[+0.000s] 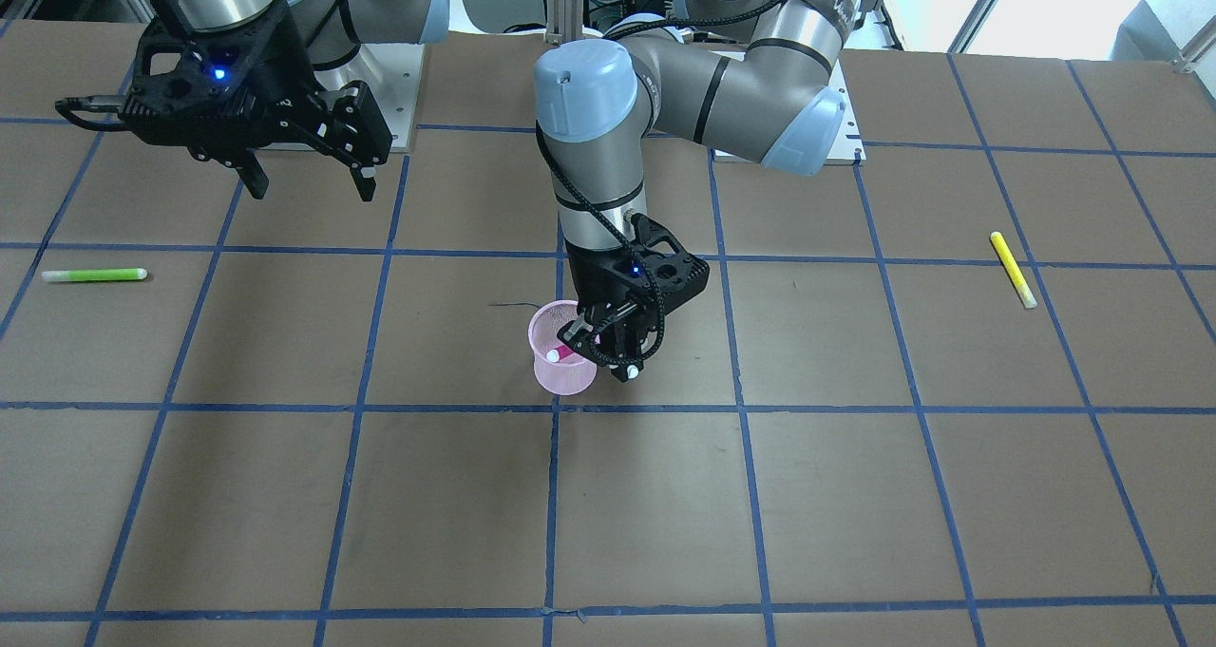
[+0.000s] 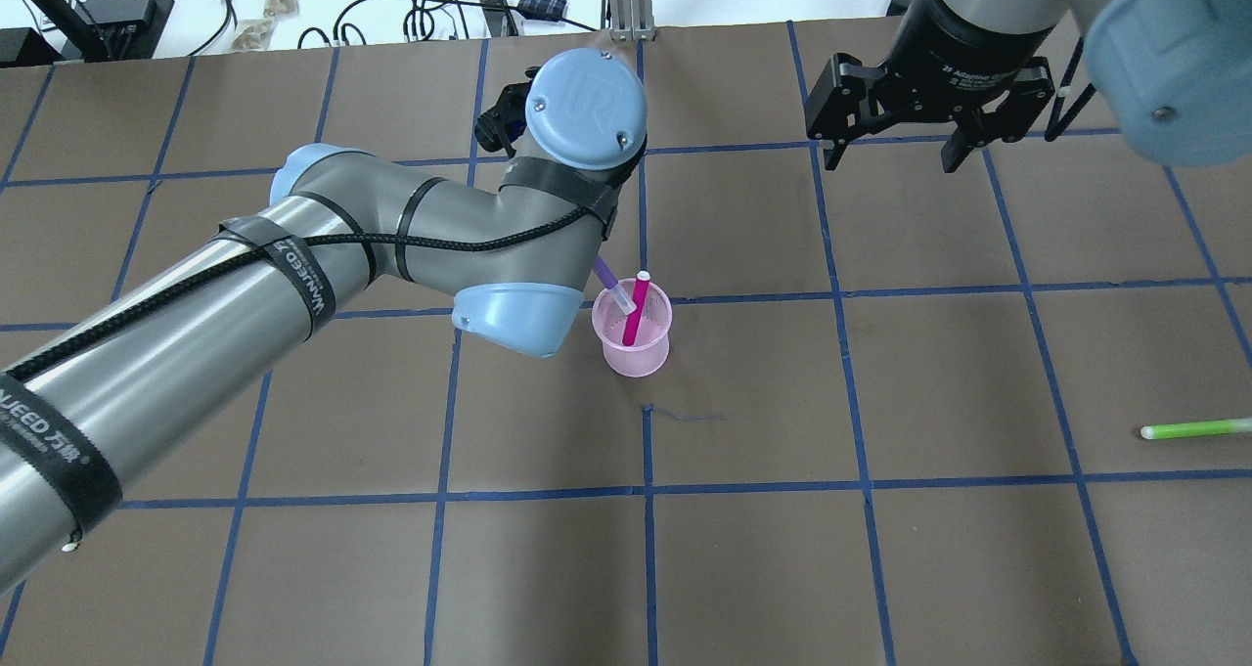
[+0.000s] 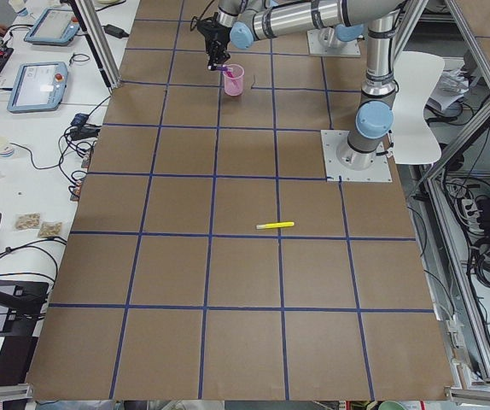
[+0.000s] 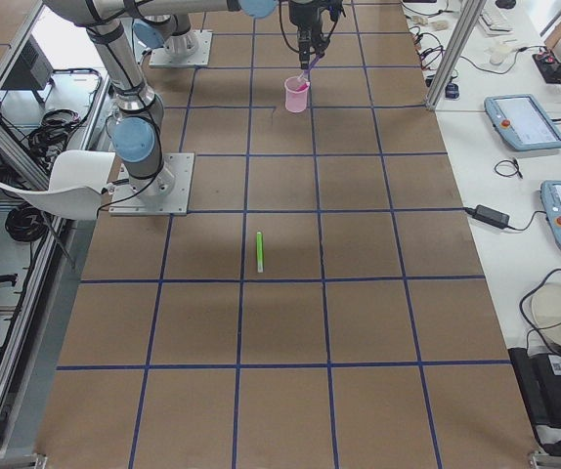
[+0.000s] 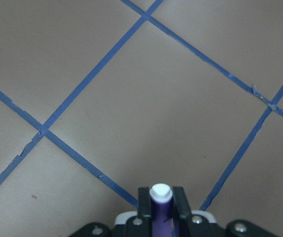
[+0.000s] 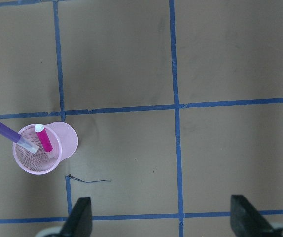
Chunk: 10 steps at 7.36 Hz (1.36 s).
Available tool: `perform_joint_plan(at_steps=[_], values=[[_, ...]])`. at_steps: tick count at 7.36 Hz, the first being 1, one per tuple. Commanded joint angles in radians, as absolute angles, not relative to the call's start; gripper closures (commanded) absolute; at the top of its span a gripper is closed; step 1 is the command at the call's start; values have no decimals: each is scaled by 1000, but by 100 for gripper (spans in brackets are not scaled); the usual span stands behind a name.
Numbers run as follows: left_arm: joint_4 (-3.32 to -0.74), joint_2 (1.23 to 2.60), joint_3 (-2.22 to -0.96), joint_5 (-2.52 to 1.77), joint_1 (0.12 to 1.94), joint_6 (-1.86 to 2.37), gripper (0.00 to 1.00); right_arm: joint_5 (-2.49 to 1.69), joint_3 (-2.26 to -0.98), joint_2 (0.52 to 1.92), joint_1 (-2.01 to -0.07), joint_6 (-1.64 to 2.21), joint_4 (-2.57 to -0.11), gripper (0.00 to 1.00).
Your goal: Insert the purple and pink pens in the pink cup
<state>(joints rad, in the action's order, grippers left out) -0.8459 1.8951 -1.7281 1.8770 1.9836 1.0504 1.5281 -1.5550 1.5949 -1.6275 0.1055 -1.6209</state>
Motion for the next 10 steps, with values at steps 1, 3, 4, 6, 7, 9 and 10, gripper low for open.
perform_joint_plan(at_steps=[1, 3, 4, 6, 7, 9, 10], values=[[-842, 1905, -1738, 1899, 2013, 1084, 100, 1526, -1555, 1595, -1629, 104, -1620, 0], [-842, 1905, -1761, 1919, 2029, 1107, 100, 1525, -1555, 1595, -1629, 104, -1621, 0], [-842, 1907, -1767, 1924, 2042, 1130, 100, 1523, -1557, 1597, -1631, 104, -1620, 0], [-842, 1905, -1770, 1924, 2062, 1144, 48, 1523, -1557, 1595, -1629, 104, -1621, 0], [-842, 1904, -1770, 1919, 2062, 1132, 0, 1520, -1557, 1595, -1631, 104, -1620, 0], [-838, 1899, -1761, 1913, 2060, 1131, 0, 1520, -1557, 1595, -1631, 104, -1621, 0], [-844, 1875, -1750, 1887, 2040, 1061, 0, 1520, -1557, 1595, -1631, 104, -1621, 0]])
